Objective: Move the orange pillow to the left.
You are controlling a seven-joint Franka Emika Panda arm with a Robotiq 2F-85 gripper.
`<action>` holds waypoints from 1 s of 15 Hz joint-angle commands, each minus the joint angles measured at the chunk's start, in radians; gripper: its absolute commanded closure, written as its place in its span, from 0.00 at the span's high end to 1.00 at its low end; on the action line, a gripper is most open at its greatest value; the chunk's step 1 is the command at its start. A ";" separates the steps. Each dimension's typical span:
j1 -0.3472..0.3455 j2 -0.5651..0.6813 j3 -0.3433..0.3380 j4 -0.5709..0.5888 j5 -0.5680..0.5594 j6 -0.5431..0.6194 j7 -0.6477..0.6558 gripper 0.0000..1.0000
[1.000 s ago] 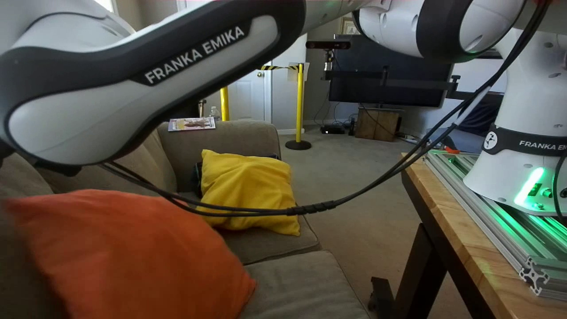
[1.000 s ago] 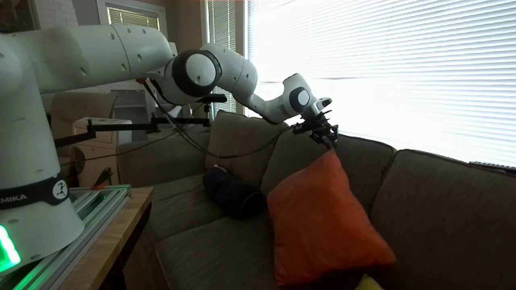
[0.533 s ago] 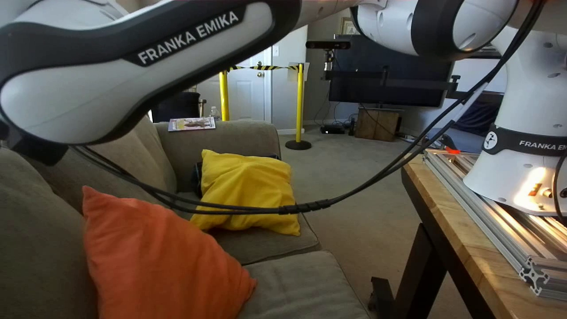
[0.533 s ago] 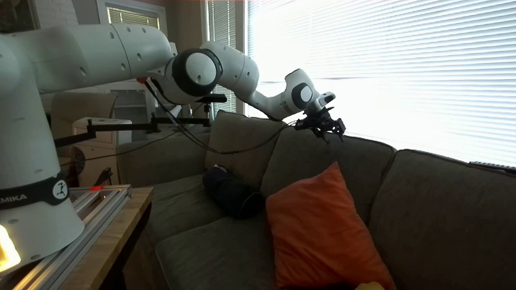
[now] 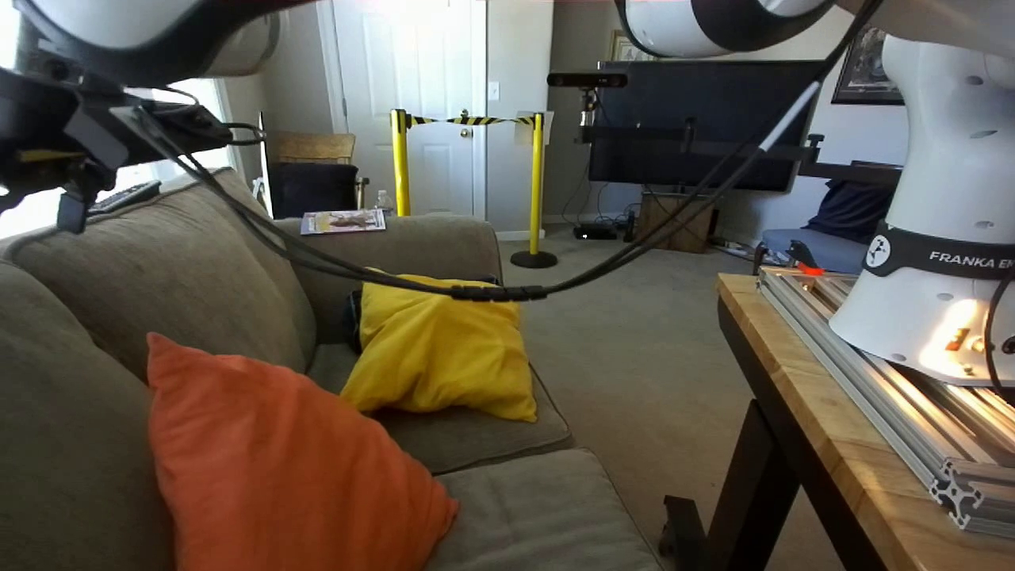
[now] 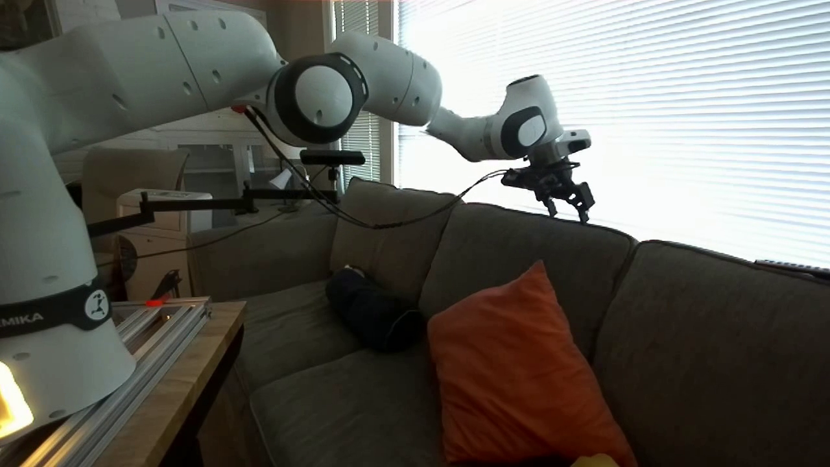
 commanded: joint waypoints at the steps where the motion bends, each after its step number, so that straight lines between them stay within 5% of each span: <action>1: -0.119 -0.075 0.101 -0.073 0.106 -0.075 -0.061 1.00; 5: -0.231 -0.031 0.151 -0.075 0.170 -0.131 -0.015 1.00; 10: -0.236 -0.021 0.144 -0.067 0.141 -0.120 -0.028 1.00; 15: -0.259 0.015 0.139 -0.050 0.173 -0.232 0.200 1.00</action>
